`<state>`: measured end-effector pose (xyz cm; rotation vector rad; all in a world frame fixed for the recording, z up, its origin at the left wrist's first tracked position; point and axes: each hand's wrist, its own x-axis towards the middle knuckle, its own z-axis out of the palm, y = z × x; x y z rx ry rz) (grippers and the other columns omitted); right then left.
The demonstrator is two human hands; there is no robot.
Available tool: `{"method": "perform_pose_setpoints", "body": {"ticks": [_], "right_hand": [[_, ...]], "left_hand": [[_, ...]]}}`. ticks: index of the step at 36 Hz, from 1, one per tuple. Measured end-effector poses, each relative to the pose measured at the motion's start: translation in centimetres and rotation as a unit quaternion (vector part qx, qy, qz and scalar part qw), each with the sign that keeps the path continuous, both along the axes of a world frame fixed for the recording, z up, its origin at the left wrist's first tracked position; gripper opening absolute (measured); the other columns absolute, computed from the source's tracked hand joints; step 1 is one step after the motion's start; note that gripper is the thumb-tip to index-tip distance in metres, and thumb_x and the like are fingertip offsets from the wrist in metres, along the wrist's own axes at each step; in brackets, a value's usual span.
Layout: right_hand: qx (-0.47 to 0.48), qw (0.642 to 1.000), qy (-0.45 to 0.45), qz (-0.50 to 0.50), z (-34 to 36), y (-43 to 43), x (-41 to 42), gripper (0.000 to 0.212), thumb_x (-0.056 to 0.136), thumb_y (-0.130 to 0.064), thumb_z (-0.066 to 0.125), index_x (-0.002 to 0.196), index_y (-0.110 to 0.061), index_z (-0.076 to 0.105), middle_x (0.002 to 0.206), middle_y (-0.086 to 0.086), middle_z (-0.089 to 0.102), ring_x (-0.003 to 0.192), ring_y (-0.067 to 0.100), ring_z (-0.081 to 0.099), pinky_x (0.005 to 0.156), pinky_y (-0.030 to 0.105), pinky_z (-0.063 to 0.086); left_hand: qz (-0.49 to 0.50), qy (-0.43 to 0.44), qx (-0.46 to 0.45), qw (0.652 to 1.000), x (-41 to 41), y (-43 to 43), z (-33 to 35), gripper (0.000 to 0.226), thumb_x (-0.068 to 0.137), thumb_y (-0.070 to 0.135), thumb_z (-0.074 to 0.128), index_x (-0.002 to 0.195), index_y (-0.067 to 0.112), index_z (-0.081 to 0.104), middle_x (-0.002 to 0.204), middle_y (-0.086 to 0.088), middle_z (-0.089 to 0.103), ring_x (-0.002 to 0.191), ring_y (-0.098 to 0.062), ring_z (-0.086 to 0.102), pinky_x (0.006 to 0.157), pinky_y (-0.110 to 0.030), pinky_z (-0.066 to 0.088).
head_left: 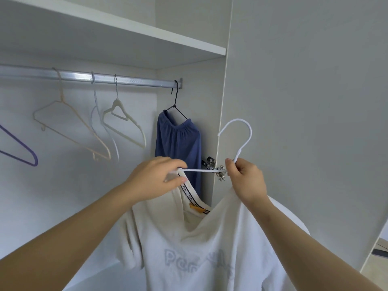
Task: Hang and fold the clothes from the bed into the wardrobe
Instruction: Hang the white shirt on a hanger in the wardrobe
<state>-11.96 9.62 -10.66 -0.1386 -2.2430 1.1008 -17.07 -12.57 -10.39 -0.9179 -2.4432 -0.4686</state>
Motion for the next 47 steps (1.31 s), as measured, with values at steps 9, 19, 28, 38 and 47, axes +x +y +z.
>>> {"method": "perform_pose_setpoints", "body": {"ticks": [9, 19, 28, 38, 47], "right_hand": [[0.026, 0.999, 0.021, 0.024, -0.6, 0.0, 0.3, 0.044, 0.093, -0.041, 0.047, 0.063, -0.008, 0.047, 0.050, -0.005, 0.041, 0.052, 0.012, 0.037, 0.052, 0.029, 0.031], [0.100, 0.992, -0.022, -0.077, -0.6, 3.5, 1.2, 0.051, 0.093, -0.051, 0.039, 0.072, -0.007, 0.054, 0.066, 0.007, 0.057, 0.074, 0.028, 0.055, 0.059, 0.030, 0.036], [0.209, 0.976, 0.041, -0.048, 0.1, 1.3, 0.9, 0.042, 0.096, -0.043, 0.042, 0.059, -0.023, 0.036, 0.067, -0.004, 0.047, 0.077, 0.024, 0.045, 0.075, 0.032, 0.027], [0.197, 0.980, -0.028, -0.031, 1.0, 0.6, 0.3, 0.052, 0.090, -0.058, 0.043, 0.061, -0.015, 0.037, 0.052, -0.003, 0.040, 0.054, 0.016, 0.039, 0.047, 0.025, 0.025], [0.151, 0.987, -0.030, -0.047, 1.2, 2.2, 0.4, 0.055, 0.089, -0.053, 0.050, 0.052, -0.018, 0.029, 0.046, -0.004, 0.033, 0.049, 0.010, 0.033, 0.047, 0.027, 0.022]], "left_hand": [[0.001, 0.041, -0.025, 0.999, 0.2, 2.8, -0.2, 0.027, 0.097, 0.040, 0.041, 0.085, 0.021, 0.055, 0.069, 0.009, 0.048, 0.067, -0.009, 0.045, 0.063, -0.032, 0.043], [0.082, 0.133, 0.076, 0.985, -0.1, 1.0, 0.8, 0.025, 0.094, 0.031, 0.051, 0.083, 0.013, 0.063, 0.069, 0.003, 0.057, 0.069, -0.019, 0.054, 0.054, -0.026, 0.034], [0.071, 0.159, 0.112, 0.978, 1.1, 1.9, 0.9, 0.019, 0.090, 0.022, 0.061, 0.078, 0.009, 0.066, 0.064, -0.001, 0.058, 0.063, -0.021, 0.053, 0.051, -0.030, 0.040], [0.046, 0.195, 0.103, 0.974, 0.7, 0.5, -0.3, 0.038, 0.087, 0.037, 0.052, 0.063, 0.008, 0.060, 0.052, 0.001, 0.051, 0.047, -0.019, 0.050, 0.043, -0.026, 0.035], [0.071, 0.016, 0.105, 0.992, -1.4, -1.3, -1.3, 0.017, 0.094, 0.040, 0.047, 0.081, 0.028, 0.049, 0.056, 0.012, 0.047, 0.053, -0.005, 0.047, 0.051, -0.019, 0.027]]}}
